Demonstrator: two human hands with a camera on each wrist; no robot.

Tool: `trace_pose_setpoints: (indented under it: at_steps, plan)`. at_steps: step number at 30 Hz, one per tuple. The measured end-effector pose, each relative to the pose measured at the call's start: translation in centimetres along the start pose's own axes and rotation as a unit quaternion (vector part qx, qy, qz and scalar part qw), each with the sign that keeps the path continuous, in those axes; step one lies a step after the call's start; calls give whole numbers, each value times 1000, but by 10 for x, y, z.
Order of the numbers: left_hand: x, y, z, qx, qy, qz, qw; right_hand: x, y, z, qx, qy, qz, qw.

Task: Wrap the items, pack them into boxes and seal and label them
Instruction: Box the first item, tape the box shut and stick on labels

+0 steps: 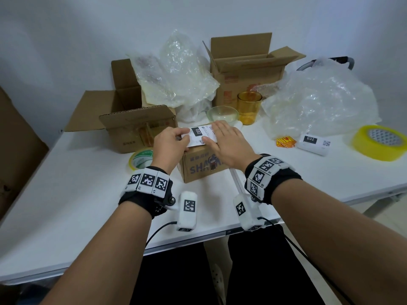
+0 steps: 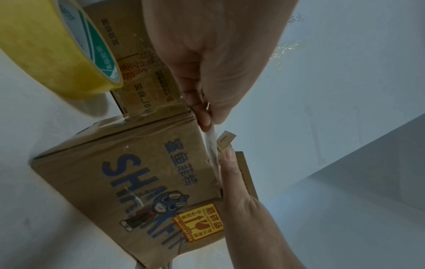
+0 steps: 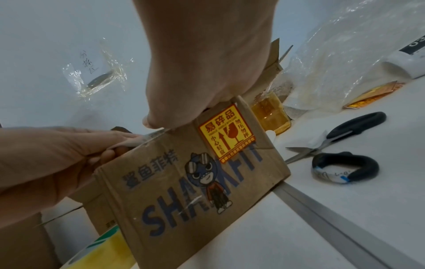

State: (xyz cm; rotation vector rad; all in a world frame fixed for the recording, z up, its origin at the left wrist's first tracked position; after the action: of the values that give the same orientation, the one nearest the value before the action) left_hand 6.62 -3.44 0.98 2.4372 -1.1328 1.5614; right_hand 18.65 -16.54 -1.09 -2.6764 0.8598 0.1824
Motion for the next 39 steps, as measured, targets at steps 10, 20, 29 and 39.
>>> trace_pose_setpoints:
  at_steps: [10, 20, 29, 39]
  plan:
    - [0, 1, -1, 8, -8, 7, 1000, -18, 0, 1, -15, 22, -5, 1000]
    - [4, 2, -3, -5, -22, 4, 1000, -36, -4, -2, -18, -66, -1, 998]
    - [7, -4, -13, -59, 52, -76, 994, -37, -2, -2, -57, -66, 1, 996]
    - [-3, -2, -17, -85, 128, -152, 976, -48, -9, -4, -76, -56, 29, 995]
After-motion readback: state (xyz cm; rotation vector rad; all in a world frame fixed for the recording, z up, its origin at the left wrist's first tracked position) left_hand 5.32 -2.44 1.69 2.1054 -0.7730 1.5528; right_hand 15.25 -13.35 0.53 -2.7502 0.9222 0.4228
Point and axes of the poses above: each hand's wrist, its own y-axis away from the middle knuckle, its own z-axis out of the palm, x = y × z, the point moved 3 cm from there along -y, towards the middle knuckle, and after that the axes turned 6 degrees about x, right-handed, at the moved point
